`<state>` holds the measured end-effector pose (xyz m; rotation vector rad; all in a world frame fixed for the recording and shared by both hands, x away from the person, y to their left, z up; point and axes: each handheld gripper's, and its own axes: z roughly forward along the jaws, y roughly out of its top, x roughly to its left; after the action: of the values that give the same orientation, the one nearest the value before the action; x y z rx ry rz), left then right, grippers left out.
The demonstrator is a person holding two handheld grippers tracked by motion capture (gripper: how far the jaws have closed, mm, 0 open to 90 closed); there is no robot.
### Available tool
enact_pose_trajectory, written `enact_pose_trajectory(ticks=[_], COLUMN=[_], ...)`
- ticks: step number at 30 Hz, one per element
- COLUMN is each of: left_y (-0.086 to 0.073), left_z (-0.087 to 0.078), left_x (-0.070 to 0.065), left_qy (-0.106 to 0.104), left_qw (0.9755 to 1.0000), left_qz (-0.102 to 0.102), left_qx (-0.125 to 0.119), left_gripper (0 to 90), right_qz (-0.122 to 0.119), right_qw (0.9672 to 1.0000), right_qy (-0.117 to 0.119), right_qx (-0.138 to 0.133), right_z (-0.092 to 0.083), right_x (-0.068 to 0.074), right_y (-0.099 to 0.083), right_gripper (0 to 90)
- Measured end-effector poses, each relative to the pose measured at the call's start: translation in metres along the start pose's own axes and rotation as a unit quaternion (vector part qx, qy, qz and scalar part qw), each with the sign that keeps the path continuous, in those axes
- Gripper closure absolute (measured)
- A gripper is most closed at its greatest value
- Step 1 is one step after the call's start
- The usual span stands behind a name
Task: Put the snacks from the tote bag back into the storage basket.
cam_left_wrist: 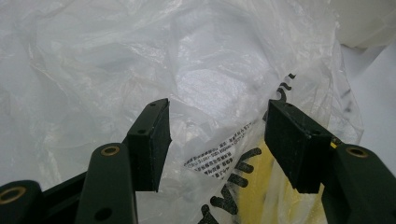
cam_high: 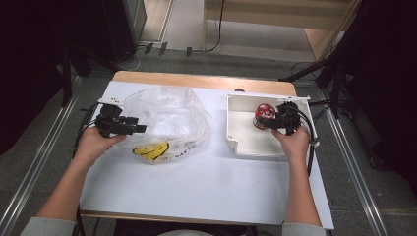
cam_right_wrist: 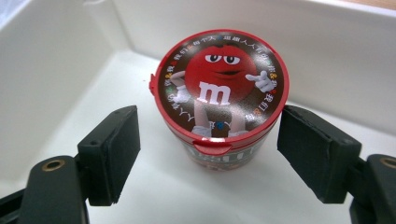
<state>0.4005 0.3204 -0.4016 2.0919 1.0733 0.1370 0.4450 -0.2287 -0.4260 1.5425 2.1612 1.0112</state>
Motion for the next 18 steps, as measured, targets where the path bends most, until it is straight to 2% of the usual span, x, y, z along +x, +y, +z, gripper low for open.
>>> enact_pose_trajectory(ticks=[10,16,18], left_y=[0.0,0.001,0.001], left_z=[0.0,0.0,0.0], left_x=[0.0,0.0,0.0], left_qy=[0.001,0.0,0.0], left_qw=[1.0,1.0,1.0], left_qz=[0.001,0.001,0.001], left_qx=[0.0,0.0,0.0], left_gripper=[41.6,41.6,41.7], right_qz=[-0.012,-0.023,-0.026], right_qw=[0.9997,0.9992,0.9991], right_qy=[0.006,0.014,0.021], right_qx=[-0.02,-0.029,-0.025], right_z=[-0.022,-0.029,-0.029], right_x=[0.007,0.016,0.018], right_y=[0.002,0.0,-0.001], right_gripper=[27.4,38.8,45.8])
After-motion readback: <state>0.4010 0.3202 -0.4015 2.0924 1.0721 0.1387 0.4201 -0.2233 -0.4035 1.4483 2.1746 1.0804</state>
